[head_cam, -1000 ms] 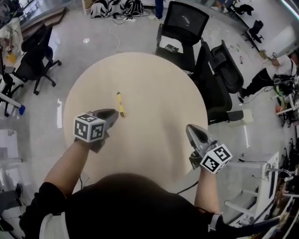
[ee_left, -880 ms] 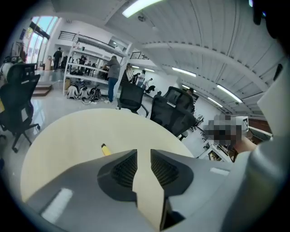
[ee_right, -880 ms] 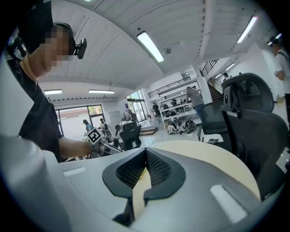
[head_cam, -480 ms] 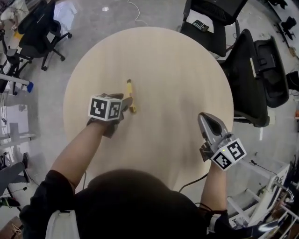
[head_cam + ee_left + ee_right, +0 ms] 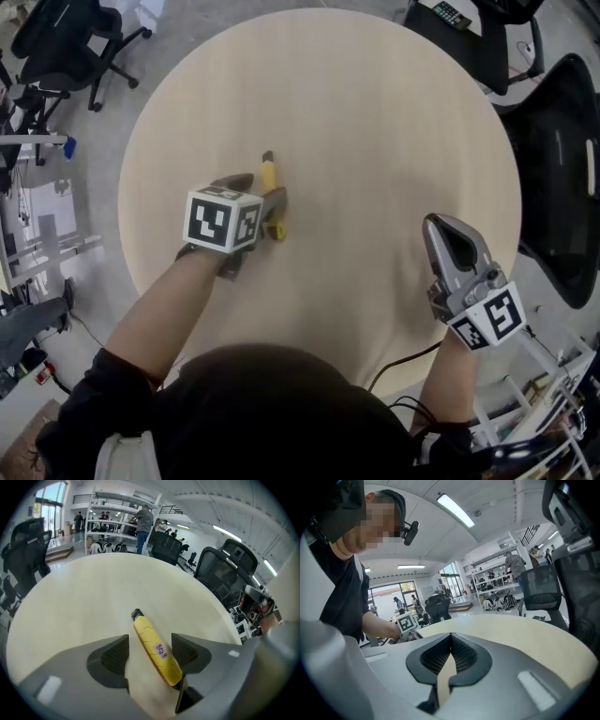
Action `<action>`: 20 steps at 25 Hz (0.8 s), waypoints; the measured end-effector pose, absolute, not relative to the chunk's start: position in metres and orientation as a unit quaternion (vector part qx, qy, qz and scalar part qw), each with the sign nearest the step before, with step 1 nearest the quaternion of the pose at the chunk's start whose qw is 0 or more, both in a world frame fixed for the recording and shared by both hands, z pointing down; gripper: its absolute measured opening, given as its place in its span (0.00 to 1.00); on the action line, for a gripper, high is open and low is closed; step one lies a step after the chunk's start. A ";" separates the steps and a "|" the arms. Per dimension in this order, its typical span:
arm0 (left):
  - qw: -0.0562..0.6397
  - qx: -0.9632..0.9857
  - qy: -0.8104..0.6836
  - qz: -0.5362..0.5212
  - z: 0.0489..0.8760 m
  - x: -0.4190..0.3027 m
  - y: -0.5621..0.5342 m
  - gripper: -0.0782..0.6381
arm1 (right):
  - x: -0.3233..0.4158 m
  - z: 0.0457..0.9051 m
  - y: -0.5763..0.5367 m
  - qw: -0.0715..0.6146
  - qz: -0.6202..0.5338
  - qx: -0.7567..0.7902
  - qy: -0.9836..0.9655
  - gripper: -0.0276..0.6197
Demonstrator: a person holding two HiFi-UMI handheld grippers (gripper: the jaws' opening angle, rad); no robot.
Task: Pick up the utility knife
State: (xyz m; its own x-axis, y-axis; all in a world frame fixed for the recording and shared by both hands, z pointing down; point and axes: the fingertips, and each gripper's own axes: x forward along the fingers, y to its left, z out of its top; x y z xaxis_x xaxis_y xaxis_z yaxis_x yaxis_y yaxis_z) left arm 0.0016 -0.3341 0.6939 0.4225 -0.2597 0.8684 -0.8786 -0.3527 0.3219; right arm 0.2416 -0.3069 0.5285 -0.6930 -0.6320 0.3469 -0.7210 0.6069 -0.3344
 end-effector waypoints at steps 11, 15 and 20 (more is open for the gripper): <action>0.338 0.764 -0.366 0.410 0.696 -0.010 -0.338 0.33 | 0.241 0.558 -0.329 0.066 0.242 0.381 -0.890 0.07; 0.345 0.776 -0.337 0.407 0.695 -0.006 -0.333 0.28 | 0.243 0.559 -0.327 0.067 0.248 0.385 -0.886 0.07; 0.348 0.797 -0.329 0.369 0.684 0.002 -0.333 0.26 | 0.247 0.551 -0.324 0.071 0.244 0.393 -0.883 0.07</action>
State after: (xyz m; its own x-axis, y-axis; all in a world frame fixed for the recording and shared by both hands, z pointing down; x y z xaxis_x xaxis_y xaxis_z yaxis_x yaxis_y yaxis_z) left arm 0.0019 -0.3333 0.6843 0.5108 -0.2678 0.8169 -0.7810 -0.5418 0.3107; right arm 0.2473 -0.3239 0.5515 -0.6806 -0.6599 0.3185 -0.7297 0.5714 -0.3756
